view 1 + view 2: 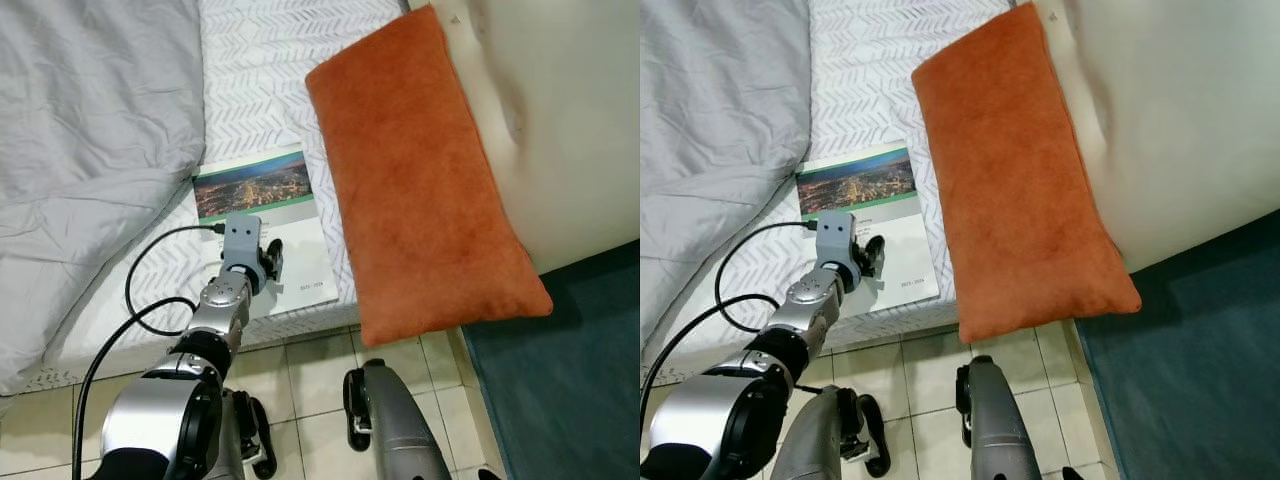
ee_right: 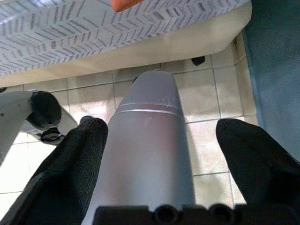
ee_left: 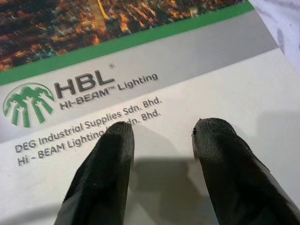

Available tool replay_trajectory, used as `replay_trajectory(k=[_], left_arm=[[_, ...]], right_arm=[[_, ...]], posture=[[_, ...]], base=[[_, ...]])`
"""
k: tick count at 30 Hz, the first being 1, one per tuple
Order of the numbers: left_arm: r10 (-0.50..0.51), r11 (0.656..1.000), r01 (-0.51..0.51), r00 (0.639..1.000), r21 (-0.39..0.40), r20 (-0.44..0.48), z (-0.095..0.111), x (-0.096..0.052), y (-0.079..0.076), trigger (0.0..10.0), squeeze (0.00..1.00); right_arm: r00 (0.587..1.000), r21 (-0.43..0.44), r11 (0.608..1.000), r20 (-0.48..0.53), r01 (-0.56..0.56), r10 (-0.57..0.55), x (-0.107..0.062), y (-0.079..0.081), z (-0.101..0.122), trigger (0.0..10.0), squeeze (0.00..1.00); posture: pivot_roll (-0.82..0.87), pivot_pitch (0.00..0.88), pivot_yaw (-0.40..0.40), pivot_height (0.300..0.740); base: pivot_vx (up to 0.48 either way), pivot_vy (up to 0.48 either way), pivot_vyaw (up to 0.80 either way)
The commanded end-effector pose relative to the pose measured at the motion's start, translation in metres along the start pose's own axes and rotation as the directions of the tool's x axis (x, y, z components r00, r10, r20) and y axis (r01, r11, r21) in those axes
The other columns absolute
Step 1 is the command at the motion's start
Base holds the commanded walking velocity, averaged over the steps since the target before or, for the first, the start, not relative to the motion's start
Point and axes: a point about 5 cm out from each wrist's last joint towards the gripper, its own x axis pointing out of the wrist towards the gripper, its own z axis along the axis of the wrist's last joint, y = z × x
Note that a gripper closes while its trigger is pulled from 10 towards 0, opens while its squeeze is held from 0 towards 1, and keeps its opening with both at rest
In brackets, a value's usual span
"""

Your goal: Clean up the room

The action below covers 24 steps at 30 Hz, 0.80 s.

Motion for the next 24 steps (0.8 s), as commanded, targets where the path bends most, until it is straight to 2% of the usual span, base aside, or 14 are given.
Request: replay_trajectory(k=[1,5,6,8,11,13,24], left_arm=[[0.013,1.000,-0.014,0.994,-0.005,-0.106,-0.027,-0.007,0.001,10.0,0.00],[0.009,0.999,-0.003,0.992,0.046,-0.122,-0.029,-0.007,0.000,10.0,0.00],[-0.015,0.996,0.026,0.993,0.087,-0.121,-0.027,-0.006,-0.005,10.0,0.00],[-0.033,0.993,0.046,0.992,0.105,-0.122,-0.026,-0.005,-0.010,10.0,0.00],[-0.053,0.992,0.066,0.992,0.112,-0.115,-0.022,-0.003,-0.016,10.0,0.00],[-0.095,0.987,0.106,0.991,0.122,-0.092,-0.014,0.000,-0.029,10.0,0.00],[-0.171,0.975,0.176,0.984,0.137,-0.044,0.004,0.004,-0.057,10.0,0.00]], right_arm=[[0.999,0.005,1.000,-0.046,0.016,-0.016,-0.012,0.002,-0.005,10.0,0.00],[0.997,0.015,0.999,-0.062,0.036,-0.035,-0.020,0.004,-0.007,10.0,0.00],[0.996,0.020,0.999,-0.071,0.048,-0.046,-0.023,0.004,-0.009,10.0,0.00],[0.996,0.025,0.998,-0.076,0.054,-0.052,-0.025,0.006,-0.010,10.0,0.00],[0.995,0.029,0.998,-0.078,0.057,-0.055,-0.026,0.007,-0.010,10.0,0.00],[0.995,0.032,0.997,-0.081,0.064,-0.061,-0.028,0.008,-0.011,10.0,0.00],[0.994,0.027,0.997,-0.082,0.078,-0.076,-0.030,0.007,-0.012,10.0,0.00]], posture=[[-0.41,0.619,-0.034,0.656],[-0.42,0.625,-0.024,0.656],[-0.43,0.629,-0.019,0.656],[-0.43,0.632,-0.014,0.656],[-0.43,0.634,-0.009,0.656],[-0.43,0.636,-0.002,0.656],[-0.44,0.631,0.001,0.656]], base=[[0.000,0.000,0.00],[0.000,0.000,0.00],[0.000,0.000,0.00],[0.000,0.000,0.00],[0.000,0.000,0.00],[0.000,0.000,0.00],[0.000,0.000,0.00]])
